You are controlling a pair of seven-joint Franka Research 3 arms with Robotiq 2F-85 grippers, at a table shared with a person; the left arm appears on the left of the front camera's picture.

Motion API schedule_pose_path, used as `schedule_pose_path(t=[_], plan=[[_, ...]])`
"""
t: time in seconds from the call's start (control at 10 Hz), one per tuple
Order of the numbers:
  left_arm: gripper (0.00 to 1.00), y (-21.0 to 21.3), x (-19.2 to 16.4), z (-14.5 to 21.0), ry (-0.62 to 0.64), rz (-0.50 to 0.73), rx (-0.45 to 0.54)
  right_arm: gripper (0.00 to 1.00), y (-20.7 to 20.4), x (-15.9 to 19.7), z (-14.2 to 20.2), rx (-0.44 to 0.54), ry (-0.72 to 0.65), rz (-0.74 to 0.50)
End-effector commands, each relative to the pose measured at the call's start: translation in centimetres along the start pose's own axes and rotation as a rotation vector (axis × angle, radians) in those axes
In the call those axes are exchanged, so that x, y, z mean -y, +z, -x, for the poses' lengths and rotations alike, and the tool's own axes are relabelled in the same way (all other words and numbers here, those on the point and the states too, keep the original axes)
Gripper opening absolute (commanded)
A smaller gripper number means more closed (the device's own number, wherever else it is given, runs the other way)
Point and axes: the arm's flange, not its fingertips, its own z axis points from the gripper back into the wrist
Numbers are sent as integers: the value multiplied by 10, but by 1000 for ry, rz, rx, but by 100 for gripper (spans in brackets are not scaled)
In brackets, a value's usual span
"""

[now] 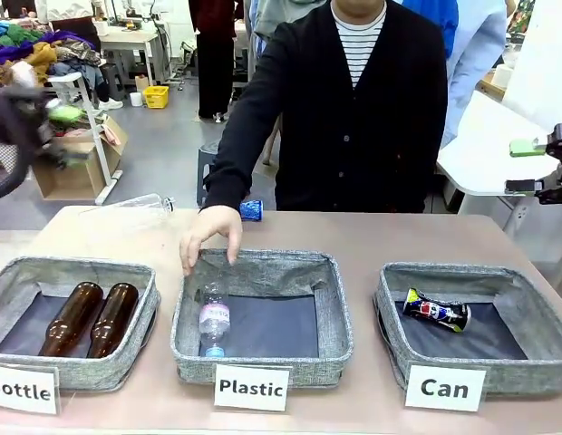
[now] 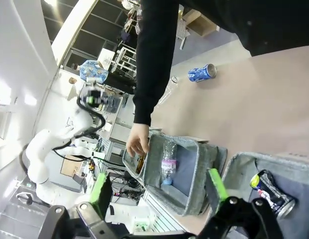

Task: Sort the can waste into the basket.
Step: Pick up the can waste from the table and place it in the right Fabric basket.

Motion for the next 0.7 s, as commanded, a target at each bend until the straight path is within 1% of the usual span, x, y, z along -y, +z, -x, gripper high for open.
schedule_pose_path(t=[0.0, 0.1, 0.2, 0.3, 0.4, 0.5, 0.6], plan=[[100, -1, -19, -58, 92, -98, -136, 100, 1, -2, 2, -11, 6, 6], [100, 11, -22, -57, 82, -71, -208, 100, 1, -2, 2, -11, 6, 6], [100, 39, -28, -38, 67, -82, -248, 100, 1, -2, 2, -11, 6, 6], [100, 77, -37, 3, 34, -48, -205, 100, 1, -2, 2, -11, 6, 6], [100, 101, -46, 48, -22, -33, -162, 100, 1, -2, 2, -11, 6, 6], [100, 114, -57, 83, -40, -12, -80, 100, 1, -2, 2, -11, 6, 6], [100, 118, -64, 98, -40, -10, -32, 100, 1, -2, 2, -11, 6, 6]])
